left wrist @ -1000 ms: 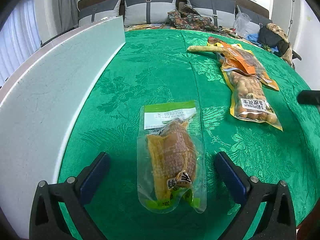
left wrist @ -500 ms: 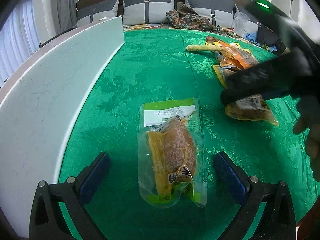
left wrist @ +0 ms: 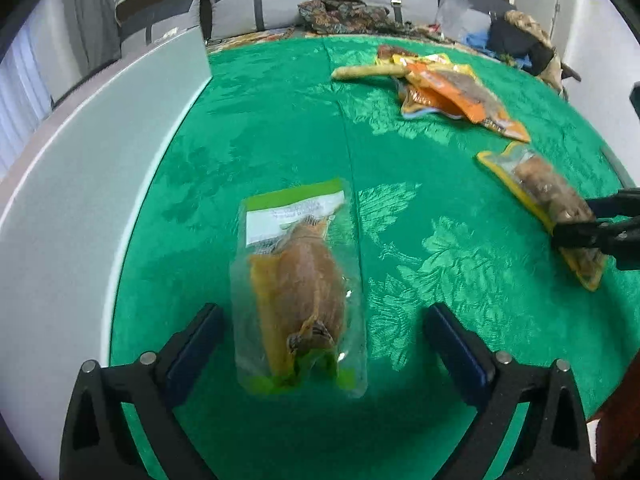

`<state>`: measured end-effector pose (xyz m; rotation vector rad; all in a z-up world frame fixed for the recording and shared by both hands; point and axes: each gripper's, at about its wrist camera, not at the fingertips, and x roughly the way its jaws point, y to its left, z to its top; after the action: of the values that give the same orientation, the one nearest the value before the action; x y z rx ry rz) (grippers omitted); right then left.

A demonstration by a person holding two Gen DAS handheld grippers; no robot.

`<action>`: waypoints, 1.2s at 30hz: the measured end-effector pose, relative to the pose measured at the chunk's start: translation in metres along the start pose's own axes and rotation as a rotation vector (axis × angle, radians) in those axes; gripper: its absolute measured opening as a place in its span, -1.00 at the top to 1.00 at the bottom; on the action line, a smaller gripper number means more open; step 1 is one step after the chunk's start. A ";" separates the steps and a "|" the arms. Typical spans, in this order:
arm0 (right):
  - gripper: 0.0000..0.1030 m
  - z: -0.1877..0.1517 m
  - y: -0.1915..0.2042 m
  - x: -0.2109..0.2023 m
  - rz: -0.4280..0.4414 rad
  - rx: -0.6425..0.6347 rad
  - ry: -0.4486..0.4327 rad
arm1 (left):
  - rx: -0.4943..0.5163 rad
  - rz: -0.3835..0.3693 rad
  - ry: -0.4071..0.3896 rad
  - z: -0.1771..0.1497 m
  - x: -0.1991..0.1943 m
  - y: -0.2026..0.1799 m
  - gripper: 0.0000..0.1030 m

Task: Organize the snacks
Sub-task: 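Close the right tool on the peanut bag and lift it, then carry both packs into the white box and open both tools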

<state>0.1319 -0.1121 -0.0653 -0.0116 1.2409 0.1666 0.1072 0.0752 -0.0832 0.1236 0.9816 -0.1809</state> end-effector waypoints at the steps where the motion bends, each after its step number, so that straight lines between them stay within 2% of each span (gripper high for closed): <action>1: -0.37 0.003 -0.001 0.000 0.009 0.009 0.019 | -0.011 -0.002 0.004 0.002 0.000 0.001 -0.65; 3: -0.36 0.011 -0.006 -0.003 0.033 0.042 0.035 | -0.057 0.003 -0.004 0.006 -0.004 0.008 0.06; 4: -0.36 0.016 -0.005 -0.004 0.045 0.044 0.034 | -0.068 -0.004 0.000 0.007 -0.005 0.010 0.22; 6: -0.47 0.024 0.002 0.001 0.029 0.014 0.054 | -0.098 -0.031 -0.005 0.008 -0.007 0.015 0.41; 7: -0.46 0.023 0.010 0.006 -0.010 -0.014 0.080 | -0.114 -0.049 -0.002 0.007 -0.007 0.017 0.42; 9: -0.20 0.021 0.013 0.011 -0.081 -0.043 0.095 | -0.143 -0.075 -0.007 0.004 -0.013 0.022 0.42; 11: -0.13 0.015 0.003 0.002 -0.034 0.040 0.075 | -0.163 -0.117 -0.014 0.001 -0.019 0.026 0.42; 15: -0.12 -0.009 -0.033 -0.025 0.136 0.251 0.009 | -0.209 -0.201 -0.054 0.004 -0.035 0.028 0.42; 17: -0.12 -0.019 -0.045 -0.033 0.177 0.322 -0.012 | -0.237 -0.243 -0.073 0.007 -0.044 0.028 0.42; 22: -0.12 -0.015 -0.041 -0.050 0.218 0.336 -0.039 | -0.313 -0.336 -0.155 0.023 -0.087 0.047 0.42; 24: -0.12 0.009 -0.019 -0.066 0.258 0.301 -0.076 | -0.343 -0.345 -0.205 0.034 -0.110 0.068 0.42; 26: -0.12 0.034 0.008 -0.076 0.294 0.253 -0.109 | -0.371 -0.331 -0.250 0.044 -0.132 0.098 0.42; 29: -0.13 0.084 0.071 -0.094 0.376 0.155 -0.162 | -0.426 -0.264 -0.295 0.054 -0.156 0.153 0.42; 33: -0.14 0.149 0.173 -0.103 0.463 -0.001 -0.218 | -0.473 -0.066 -0.289 0.051 -0.165 0.224 0.40; 34: -0.14 0.160 0.185 -0.099 0.468 -0.023 -0.223 | -0.483 -0.023 -0.271 0.048 -0.162 0.237 0.40; 35: -0.20 0.172 0.210 -0.094 0.470 -0.059 -0.229 | -0.496 0.036 -0.238 0.044 -0.156 0.252 0.32; 36: -0.22 0.184 0.235 -0.084 0.469 -0.087 -0.223 | -0.505 0.076 -0.209 0.041 -0.150 0.262 -0.05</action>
<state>0.2473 0.1282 0.0932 0.2191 0.9966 0.6131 0.1141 0.3383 0.0704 -0.3151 0.7873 0.1250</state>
